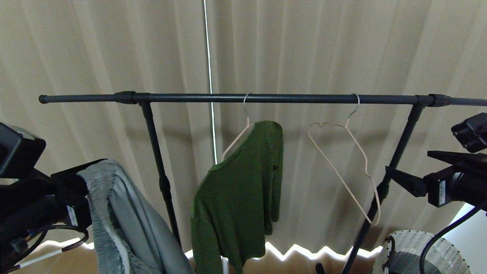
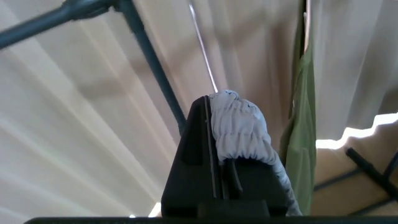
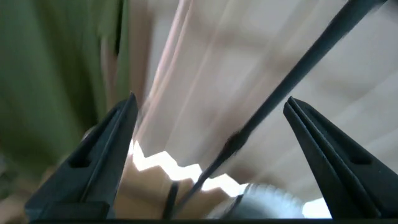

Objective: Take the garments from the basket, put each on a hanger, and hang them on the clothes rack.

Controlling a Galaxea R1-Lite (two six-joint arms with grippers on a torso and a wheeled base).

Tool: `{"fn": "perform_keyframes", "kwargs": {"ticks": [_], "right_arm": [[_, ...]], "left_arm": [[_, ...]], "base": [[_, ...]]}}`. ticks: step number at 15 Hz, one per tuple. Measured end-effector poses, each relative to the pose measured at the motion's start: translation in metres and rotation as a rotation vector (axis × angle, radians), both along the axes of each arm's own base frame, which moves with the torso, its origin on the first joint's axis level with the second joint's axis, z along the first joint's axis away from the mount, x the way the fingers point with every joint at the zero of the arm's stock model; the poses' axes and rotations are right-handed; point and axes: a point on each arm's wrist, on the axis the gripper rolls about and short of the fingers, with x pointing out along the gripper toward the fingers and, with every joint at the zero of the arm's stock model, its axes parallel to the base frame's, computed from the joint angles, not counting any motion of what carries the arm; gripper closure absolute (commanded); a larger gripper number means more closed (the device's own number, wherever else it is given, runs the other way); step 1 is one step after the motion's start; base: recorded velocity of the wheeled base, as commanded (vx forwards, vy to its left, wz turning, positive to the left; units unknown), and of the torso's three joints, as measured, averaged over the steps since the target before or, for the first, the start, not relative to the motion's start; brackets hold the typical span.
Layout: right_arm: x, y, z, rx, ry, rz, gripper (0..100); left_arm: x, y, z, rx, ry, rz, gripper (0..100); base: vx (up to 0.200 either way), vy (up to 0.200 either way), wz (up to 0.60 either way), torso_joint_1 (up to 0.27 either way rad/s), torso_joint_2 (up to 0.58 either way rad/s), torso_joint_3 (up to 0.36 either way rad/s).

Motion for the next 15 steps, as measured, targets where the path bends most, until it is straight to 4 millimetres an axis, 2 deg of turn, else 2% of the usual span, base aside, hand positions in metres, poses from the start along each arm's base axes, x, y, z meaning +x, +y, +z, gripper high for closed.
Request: {"fn": "perform_keyframes", "kwargs": {"ticks": [2,6,11,15], "right_arm": [[0.001,0.006,0.004,0.093,0.113,-0.014,0],[0.013,0.015,0.016,0.116,0.127,-0.044,0],[0.034,0.022,0.009,0.086,0.162,-0.084,0],[0.065,0.029,0.001,0.098,0.200,-0.107,0]], "left_arm": [[0.000,0.004,-0.006,-0.021,0.005,0.021,100],[0.003,0.004,-0.009,-0.072,0.038,-0.066,100],[0.017,0.009,0.005,-0.101,0.010,-0.114,100],[0.039,0.012,0.003,-0.124,-0.002,-0.079,100]], "base": [[0.000,0.000,0.00,0.000,0.00,0.000],[0.000,0.000,0.00,0.000,0.00,0.000],[0.000,0.000,0.00,0.000,0.00,0.000],[0.000,0.000,0.00,0.000,0.00,0.000]]}}
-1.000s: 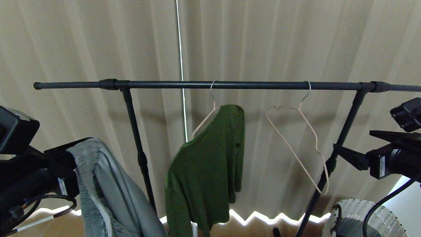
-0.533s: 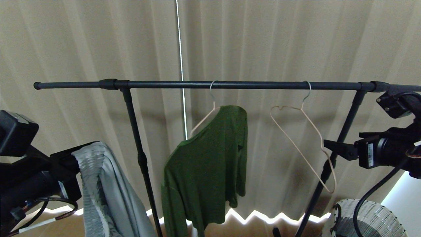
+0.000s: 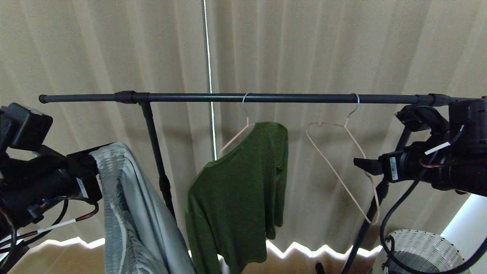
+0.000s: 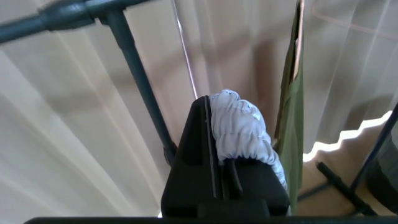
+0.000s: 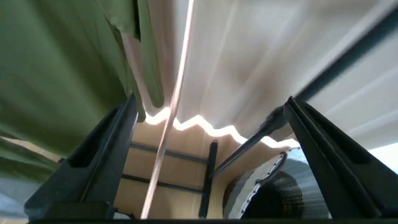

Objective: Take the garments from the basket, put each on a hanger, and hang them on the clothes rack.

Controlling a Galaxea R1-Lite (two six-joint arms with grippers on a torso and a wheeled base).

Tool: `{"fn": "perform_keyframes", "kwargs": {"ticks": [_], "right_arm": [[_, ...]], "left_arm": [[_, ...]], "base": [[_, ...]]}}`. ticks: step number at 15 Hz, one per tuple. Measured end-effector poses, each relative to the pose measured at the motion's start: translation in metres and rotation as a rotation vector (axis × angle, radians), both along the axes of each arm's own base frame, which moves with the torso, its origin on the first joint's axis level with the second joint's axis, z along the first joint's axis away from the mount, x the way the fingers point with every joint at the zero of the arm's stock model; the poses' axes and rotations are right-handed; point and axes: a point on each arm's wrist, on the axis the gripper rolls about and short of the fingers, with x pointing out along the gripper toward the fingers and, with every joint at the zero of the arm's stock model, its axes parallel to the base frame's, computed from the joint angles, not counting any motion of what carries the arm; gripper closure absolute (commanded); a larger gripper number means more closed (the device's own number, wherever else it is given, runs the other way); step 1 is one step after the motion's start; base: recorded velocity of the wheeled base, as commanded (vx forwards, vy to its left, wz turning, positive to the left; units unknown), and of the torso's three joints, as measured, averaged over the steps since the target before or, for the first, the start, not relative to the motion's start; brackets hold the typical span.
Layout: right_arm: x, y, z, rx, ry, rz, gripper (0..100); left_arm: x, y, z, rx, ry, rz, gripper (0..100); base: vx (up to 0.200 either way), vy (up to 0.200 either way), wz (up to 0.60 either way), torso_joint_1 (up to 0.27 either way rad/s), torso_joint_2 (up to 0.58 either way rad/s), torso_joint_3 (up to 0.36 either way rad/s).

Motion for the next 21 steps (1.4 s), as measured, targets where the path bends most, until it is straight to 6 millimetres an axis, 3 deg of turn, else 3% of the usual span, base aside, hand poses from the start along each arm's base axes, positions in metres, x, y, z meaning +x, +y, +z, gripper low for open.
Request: {"fn": "perform_keyframes", "kwargs": {"ticks": [4,8,9,14,21], "right_arm": [[0.023,0.006,-0.015,0.017,0.049,-0.016,0],[0.033,0.008,-0.025,0.019,0.086,-0.026,0],[0.034,0.008,-0.028,0.014,0.092,-0.030,100],[0.041,0.009,-0.031,0.000,0.071,-0.062,100],[0.034,0.007,-0.023,-0.006,0.041,-0.081,100]], "left_arm": [[0.006,0.000,-0.008,0.009,0.032,0.002,100],[0.006,-0.001,-0.011,0.017,0.042,-0.002,100],[0.006,-0.001,-0.011,0.017,0.044,-0.004,100],[0.005,-0.001,-0.011,0.017,0.043,-0.005,100],[0.003,-0.001,-0.011,0.017,0.038,-0.005,100]], "base": [[0.000,0.000,0.00,0.000,0.00,0.000],[0.000,0.000,0.00,0.000,0.00,0.000],[0.000,0.000,0.00,0.000,0.00,0.000],[0.000,0.000,0.00,0.000,0.00,0.000],[0.000,0.000,0.00,0.000,0.00,0.000]]}}
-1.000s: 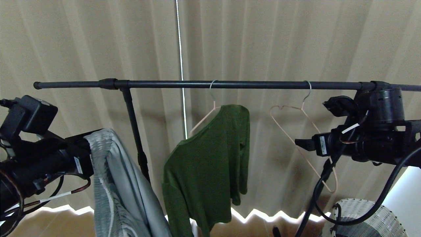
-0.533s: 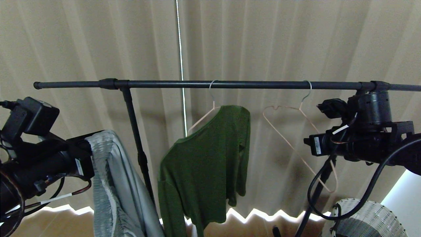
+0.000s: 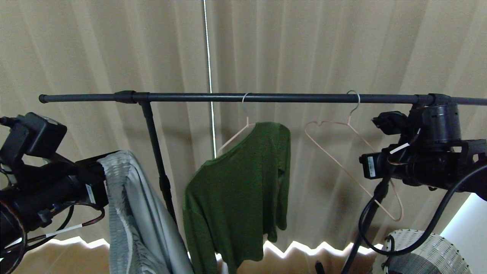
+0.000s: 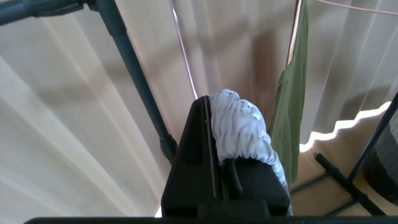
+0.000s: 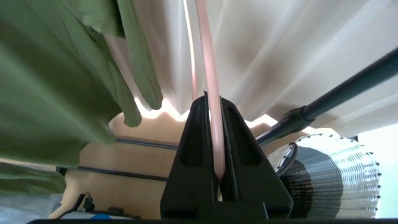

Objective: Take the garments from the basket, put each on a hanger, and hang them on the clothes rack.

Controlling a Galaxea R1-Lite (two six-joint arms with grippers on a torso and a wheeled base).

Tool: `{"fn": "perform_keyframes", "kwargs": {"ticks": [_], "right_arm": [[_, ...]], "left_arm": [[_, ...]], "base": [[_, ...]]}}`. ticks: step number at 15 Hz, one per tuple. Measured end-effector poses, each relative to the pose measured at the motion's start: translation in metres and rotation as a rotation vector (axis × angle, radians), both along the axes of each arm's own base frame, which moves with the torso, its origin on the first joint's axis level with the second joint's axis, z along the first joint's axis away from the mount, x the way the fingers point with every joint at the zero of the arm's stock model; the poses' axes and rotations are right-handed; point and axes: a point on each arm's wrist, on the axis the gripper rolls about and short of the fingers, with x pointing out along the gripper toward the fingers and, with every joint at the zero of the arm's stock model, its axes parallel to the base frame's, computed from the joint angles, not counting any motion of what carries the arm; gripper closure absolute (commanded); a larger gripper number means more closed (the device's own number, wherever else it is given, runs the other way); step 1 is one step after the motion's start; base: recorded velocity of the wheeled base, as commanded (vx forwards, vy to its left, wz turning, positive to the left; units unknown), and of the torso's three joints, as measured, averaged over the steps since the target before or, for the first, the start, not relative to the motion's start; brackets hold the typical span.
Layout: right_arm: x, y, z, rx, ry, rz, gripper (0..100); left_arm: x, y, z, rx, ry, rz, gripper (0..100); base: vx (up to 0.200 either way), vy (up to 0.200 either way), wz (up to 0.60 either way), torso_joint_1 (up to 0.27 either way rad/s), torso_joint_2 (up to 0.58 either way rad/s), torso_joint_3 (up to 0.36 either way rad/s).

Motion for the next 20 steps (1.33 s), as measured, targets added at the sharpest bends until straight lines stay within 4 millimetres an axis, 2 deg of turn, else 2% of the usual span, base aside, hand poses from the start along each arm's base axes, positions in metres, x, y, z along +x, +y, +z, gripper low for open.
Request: {"fn": "perform_keyframes", "kwargs": {"ticks": [3,7,12,20], "right_arm": [[-0.009,-0.002,0.009,0.003,-0.032,-0.009,100],[-0.037,-0.009,0.012,0.009,-0.053,-0.007,100],[-0.063,-0.015,0.013,0.039,-0.178,-0.004,100],[-0.100,-0.024,-0.020,0.028,-0.142,-0.002,100]], "left_arm": [[-0.002,0.000,0.001,-0.003,-0.020,-0.001,100],[-0.003,0.000,0.000,-0.004,-0.037,-0.001,100],[-0.010,0.004,-0.010,-0.019,-0.076,0.015,100],[-0.014,0.026,-0.008,-0.007,-0.130,0.140,100]], "base": [[0.000,0.000,0.00,0.000,0.00,0.000],[0.000,0.000,0.00,0.000,0.00,0.000],[0.000,0.000,0.00,0.000,0.00,0.000],[0.000,0.000,0.00,0.000,0.00,0.000]]}}
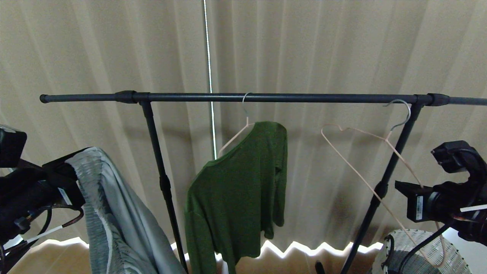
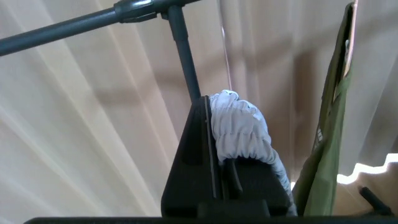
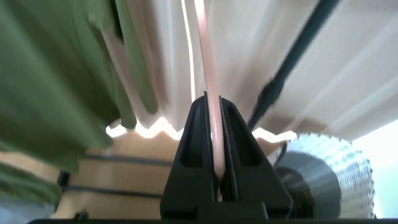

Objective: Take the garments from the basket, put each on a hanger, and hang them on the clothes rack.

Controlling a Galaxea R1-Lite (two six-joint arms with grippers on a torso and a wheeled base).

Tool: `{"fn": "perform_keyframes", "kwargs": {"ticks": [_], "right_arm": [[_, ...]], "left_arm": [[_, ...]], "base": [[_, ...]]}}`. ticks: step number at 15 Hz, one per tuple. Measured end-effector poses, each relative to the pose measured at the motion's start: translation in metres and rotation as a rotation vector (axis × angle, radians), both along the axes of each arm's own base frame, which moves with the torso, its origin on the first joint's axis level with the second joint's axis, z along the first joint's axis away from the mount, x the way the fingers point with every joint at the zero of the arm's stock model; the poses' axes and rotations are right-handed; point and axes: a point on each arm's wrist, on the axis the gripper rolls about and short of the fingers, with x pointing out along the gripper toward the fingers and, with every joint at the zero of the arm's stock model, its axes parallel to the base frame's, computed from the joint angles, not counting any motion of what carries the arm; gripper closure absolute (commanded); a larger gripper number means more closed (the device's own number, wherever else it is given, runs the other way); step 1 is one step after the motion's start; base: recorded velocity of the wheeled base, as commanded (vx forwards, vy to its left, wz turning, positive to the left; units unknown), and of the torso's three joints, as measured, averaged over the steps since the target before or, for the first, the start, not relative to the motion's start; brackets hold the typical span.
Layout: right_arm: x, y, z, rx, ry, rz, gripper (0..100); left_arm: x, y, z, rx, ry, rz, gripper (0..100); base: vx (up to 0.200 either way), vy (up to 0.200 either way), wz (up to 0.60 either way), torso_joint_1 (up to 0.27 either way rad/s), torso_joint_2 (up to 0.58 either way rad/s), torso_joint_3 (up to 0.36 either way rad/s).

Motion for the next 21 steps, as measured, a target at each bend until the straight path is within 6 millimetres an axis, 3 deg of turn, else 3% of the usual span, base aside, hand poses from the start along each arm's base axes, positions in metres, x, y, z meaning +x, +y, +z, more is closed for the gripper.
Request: {"fn": "perform_keyframes", "kwargs": {"ticks": [4,10,21], "right_arm": [[-0.012,-0.002,-0.007,0.019,-0.126,0.017,100],[-0.018,-0.004,-0.013,-0.005,-0.110,0.030,100],[-0.020,-0.003,-0.016,-0.039,-0.102,0.052,100]], "left_arm": [[-0.005,0.002,-0.002,0.007,-0.004,0.012,100],[-0.006,0.002,-0.005,0.017,0.004,0.015,100],[-0.016,0.006,-0.012,0.082,0.008,0.040,100]], "base": [[0.000,0.000,0.00,0.000,0.00,0.000],[0.000,0.000,0.00,0.000,0.00,0.000],[-0.200,0.000,0.00,0.001,0.00,0.001]]}}
